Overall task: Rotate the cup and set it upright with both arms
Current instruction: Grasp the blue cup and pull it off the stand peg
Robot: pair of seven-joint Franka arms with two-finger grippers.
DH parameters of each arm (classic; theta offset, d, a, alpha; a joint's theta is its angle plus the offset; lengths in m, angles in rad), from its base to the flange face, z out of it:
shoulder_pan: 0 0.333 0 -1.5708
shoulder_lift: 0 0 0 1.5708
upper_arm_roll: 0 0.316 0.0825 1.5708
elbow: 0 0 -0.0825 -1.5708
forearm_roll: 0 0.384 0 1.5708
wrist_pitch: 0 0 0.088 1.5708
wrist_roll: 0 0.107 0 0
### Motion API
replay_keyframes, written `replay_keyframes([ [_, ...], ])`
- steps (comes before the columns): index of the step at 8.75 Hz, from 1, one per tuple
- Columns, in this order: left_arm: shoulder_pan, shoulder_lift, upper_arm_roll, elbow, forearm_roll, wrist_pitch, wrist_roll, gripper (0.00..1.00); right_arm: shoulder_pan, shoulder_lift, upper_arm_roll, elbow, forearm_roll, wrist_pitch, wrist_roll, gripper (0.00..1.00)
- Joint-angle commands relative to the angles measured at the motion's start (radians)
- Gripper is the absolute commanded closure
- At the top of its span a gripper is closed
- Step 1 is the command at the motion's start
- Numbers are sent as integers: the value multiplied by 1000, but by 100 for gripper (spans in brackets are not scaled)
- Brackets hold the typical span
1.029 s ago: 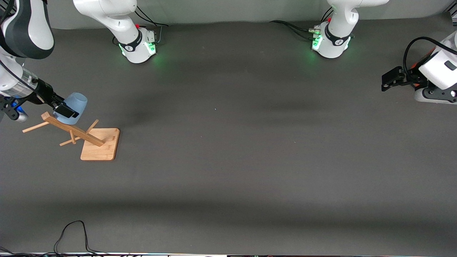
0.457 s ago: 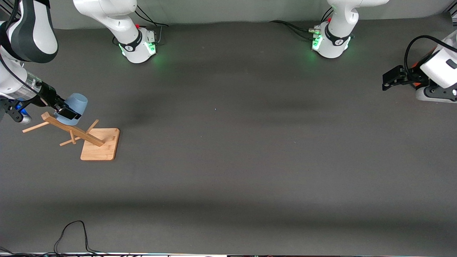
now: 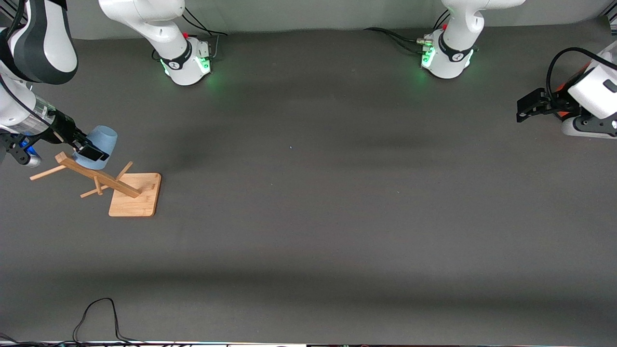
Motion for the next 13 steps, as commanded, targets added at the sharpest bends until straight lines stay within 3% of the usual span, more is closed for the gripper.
replay_keyframes([
  [1, 4, -12, 1, 11, -10, -29, 1, 0, 4, -68, 6, 40, 9, -112, 23, 40],
  [4, 4, -12, 0, 11, -10, -27, 0, 0, 67, -179, 31, 55, 7, -251, 166, 40],
  [8, 4, -12, 0, 11, -10, -29, 0, 0, 366, -182, 29, 100, 21, -294, 625, 41],
  [11, 2, -12, -2, 11, -10, -27, -2, 0, 581, -3, 29, 234, 62, -266, 978, 42],
  [13, 4, -12, -2, 13, -12, -27, -2, 0, 703, 202, 29, 401, 61, -257, 1205, 43],
])
